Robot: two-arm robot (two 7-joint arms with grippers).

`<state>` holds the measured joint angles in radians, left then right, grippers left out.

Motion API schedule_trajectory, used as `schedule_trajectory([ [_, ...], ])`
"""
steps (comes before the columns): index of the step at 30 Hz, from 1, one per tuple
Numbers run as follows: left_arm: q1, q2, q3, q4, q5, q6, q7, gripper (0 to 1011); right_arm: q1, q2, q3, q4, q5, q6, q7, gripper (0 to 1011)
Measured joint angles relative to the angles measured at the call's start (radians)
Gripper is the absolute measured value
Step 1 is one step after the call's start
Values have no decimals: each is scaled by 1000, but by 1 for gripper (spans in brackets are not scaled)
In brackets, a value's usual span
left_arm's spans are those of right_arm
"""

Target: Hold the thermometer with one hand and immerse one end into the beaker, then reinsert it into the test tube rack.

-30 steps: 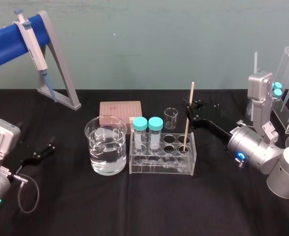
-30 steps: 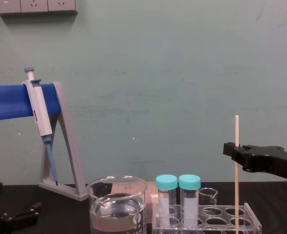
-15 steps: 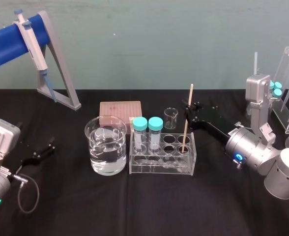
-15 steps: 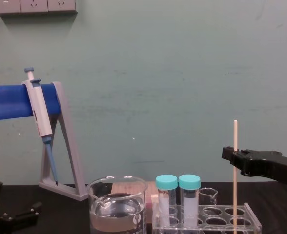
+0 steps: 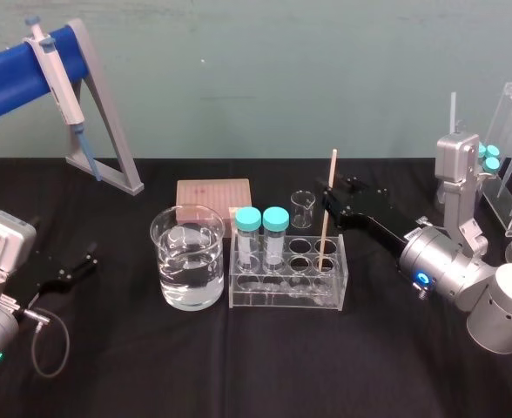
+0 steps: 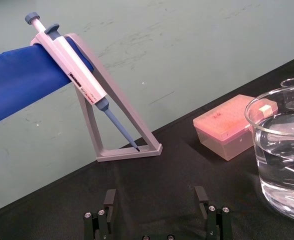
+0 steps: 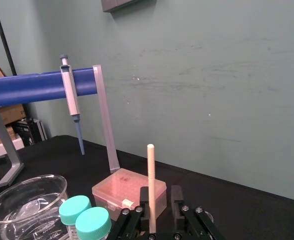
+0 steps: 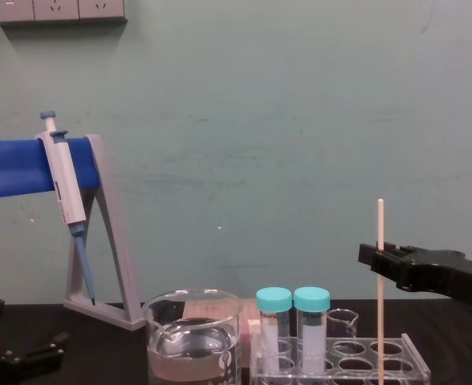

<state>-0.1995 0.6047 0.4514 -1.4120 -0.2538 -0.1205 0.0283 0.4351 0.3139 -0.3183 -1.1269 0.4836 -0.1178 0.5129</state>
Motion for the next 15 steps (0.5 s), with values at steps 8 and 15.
schedule_trajectory([
  [8,0,0,0,0,0,0,0,1004,-1,-2,5,0,-3,4,-7,502],
  [15,0,0,0,0,0,0,0,1004,-4,-2,10,0,-5,10,-13,739],
])
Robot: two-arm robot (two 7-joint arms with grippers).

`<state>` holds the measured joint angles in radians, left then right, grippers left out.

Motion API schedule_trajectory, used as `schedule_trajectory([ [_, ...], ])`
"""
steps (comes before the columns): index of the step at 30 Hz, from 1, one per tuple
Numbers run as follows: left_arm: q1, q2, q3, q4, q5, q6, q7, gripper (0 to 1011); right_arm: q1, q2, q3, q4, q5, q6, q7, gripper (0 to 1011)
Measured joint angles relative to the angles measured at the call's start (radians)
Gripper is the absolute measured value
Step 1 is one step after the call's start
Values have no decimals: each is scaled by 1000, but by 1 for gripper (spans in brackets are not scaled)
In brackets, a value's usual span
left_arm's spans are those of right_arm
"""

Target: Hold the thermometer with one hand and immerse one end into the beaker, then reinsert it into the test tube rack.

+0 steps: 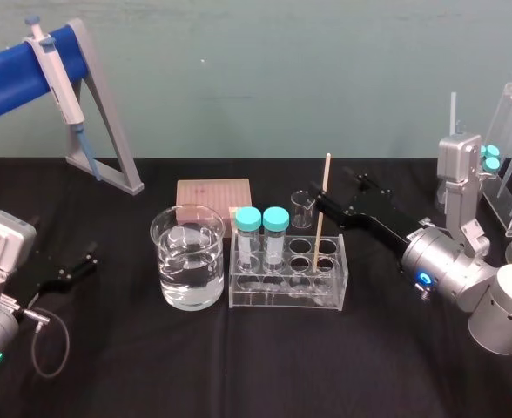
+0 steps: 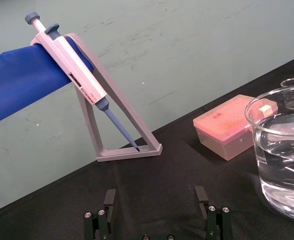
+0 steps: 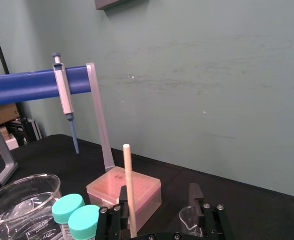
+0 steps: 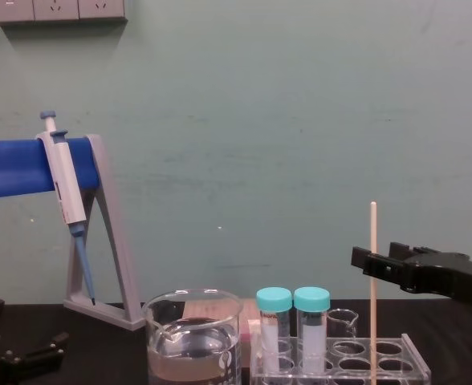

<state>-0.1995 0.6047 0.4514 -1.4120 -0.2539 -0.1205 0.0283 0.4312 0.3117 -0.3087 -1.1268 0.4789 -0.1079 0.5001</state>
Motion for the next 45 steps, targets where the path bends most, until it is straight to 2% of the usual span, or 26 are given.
schedule_trajectory([
  [1,0,0,0,0,0,0,0,1004,-1,0,1,-1,-1,1,-3,792],
  [2,0,0,0,0,0,0,0,1004,-2,0,1,-2,-2,1,-4,792],
  [4,0,0,0,0,0,0,0,1004,-4,2,3,-6,-5,3,-6,846],
  [5,0,0,0,0,0,0,0,1004,-5,2,4,-8,-6,5,-8,904],
  [9,0,0,0,0,0,0,0,1004,-8,4,6,-12,-8,9,-13,995],
  [36,0,0,0,0,0,0,0,1004,-18,-4,15,-6,-15,34,-32,1002],
  [42,0,0,0,0,0,0,0,1004,-51,5,25,-78,-22,41,-59,1002],
  [45,0,0,0,0,0,0,0,1004,-85,17,34,-143,-33,51,-95,1002],
])
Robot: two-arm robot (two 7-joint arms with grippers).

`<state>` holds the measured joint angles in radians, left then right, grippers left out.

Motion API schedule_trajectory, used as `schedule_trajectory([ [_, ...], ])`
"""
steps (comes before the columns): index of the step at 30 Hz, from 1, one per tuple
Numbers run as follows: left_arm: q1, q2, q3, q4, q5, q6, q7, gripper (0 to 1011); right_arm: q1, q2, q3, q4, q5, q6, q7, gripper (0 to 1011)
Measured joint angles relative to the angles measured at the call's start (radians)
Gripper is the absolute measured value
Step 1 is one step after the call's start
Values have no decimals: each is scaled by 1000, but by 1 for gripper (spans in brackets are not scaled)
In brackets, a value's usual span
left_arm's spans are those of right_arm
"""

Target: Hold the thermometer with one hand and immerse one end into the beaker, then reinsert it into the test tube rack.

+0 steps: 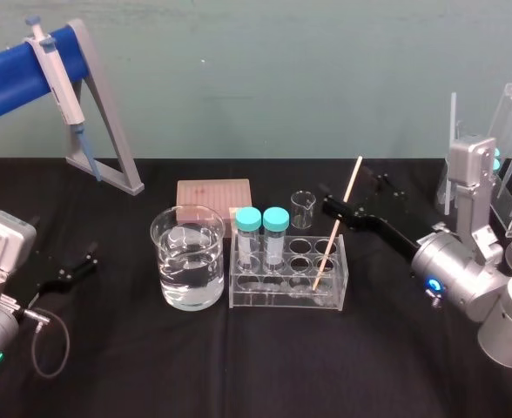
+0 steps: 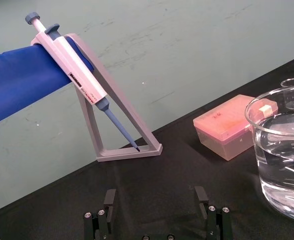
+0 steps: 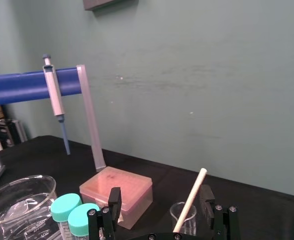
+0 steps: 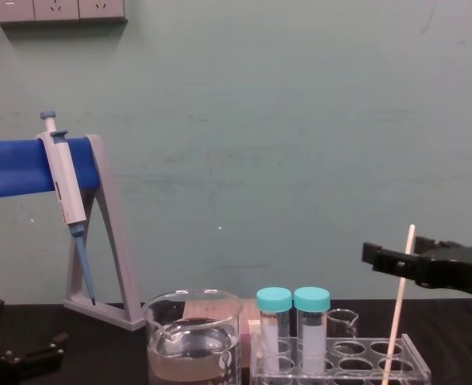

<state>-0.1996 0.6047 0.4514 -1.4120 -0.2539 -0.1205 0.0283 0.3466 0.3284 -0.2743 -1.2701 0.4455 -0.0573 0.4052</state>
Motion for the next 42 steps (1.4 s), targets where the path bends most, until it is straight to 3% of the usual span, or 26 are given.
schedule_trajectory([
  [6,0,0,0,0,0,0,0,1004,-114,12,46,-151,-52,7,-131,1002],
  [13,0,0,0,0,0,0,0,1004,-214,-19,102,-202,-96,-51,-239,1002],
  [17,0,0,0,0,0,0,0,1004,-229,-37,115,-175,-101,-56,-254,1000],
  [26,0,0,0,0,0,0,0,1004,-180,-94,128,3,-123,-86,-256,1000],
  [30,0,0,0,0,0,0,0,1004,-169,-113,139,40,-129,-104,-262,1002],
  [42,0,0,0,0,0,0,0,1004,-167,-116,140,44,-132,-109,-261,1002],
])
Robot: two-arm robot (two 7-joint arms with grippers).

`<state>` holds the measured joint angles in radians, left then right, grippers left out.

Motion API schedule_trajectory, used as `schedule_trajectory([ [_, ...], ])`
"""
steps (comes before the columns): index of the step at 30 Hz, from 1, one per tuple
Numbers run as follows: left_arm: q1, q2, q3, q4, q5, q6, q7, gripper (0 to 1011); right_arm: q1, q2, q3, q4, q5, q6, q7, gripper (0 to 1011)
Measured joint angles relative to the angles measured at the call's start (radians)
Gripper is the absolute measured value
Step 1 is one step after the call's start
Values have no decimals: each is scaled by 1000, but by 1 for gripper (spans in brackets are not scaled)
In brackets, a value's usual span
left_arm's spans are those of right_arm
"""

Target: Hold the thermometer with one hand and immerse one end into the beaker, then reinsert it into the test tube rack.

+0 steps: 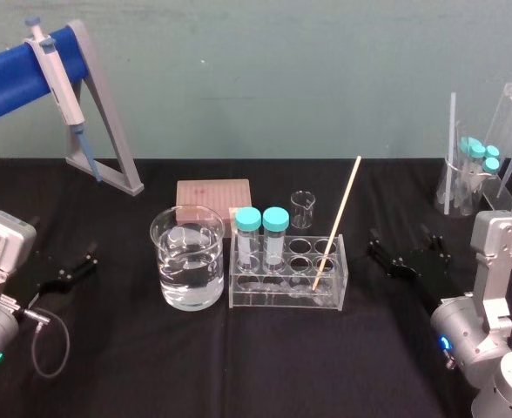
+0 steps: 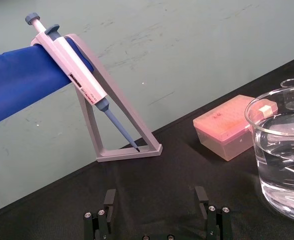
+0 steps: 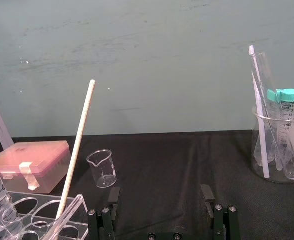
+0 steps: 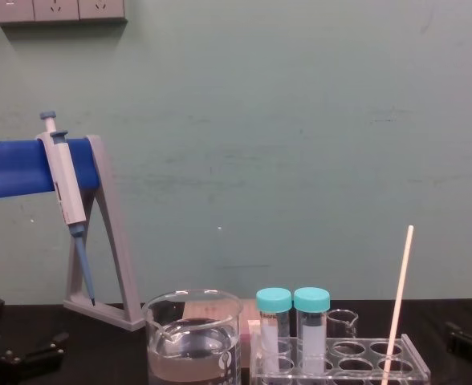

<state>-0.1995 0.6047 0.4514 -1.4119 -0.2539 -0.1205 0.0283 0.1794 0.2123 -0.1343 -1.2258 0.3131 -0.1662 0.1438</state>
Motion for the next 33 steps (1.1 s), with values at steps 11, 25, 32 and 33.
schedule_trajectory([
  [11,0,0,0,0,0,0,0,1004,-1,1,-1,-4,1,1,0,1002],
  [25,0,0,0,0,0,0,0,1004,-2,3,-2,-5,2,2,-2,1000],
  [32,0,0,0,0,0,0,0,1004,-2,3,-2,-6,2,2,-2,1002],
  [33,0,0,0,0,0,0,0,1004,-2,3,-2,-6,2,2,-2,1002],
])
